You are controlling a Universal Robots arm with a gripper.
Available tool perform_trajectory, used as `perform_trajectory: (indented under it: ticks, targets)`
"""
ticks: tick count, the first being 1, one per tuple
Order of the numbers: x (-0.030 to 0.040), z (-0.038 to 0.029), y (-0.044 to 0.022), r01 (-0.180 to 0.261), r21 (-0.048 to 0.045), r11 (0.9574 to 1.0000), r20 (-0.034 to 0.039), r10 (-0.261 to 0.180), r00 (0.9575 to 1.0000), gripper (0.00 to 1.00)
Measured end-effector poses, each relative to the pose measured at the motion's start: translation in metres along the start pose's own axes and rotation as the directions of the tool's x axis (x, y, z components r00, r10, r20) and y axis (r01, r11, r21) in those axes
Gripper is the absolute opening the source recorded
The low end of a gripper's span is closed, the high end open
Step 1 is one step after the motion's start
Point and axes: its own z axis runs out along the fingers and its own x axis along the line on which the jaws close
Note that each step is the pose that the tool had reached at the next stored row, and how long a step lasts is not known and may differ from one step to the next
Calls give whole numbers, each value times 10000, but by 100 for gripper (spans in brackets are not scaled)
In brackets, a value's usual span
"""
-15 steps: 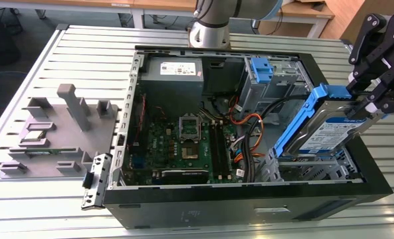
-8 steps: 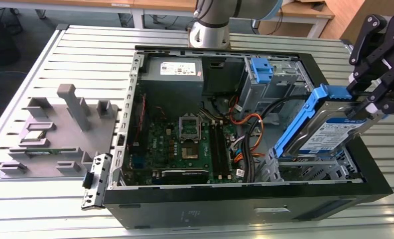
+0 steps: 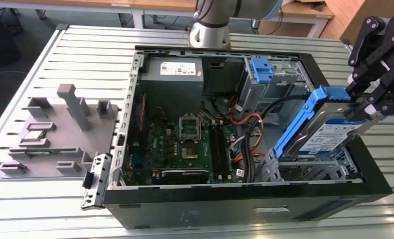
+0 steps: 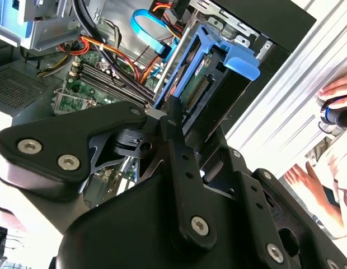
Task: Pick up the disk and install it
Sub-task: 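Pick up the disk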
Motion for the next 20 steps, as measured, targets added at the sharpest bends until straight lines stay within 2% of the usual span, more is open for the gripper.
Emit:
perform_trajectory:
  ticks: [5, 12, 20]
  targets:
    - [2, 46, -2, 0, 0, 10000, -3, 0, 10000, 35]
    - [3, 69, -3, 2, 0, 10000, -1, -2, 10000, 35]
    - [11, 187, -9, 37, -1, 10000, -4, -37, 10000, 35]
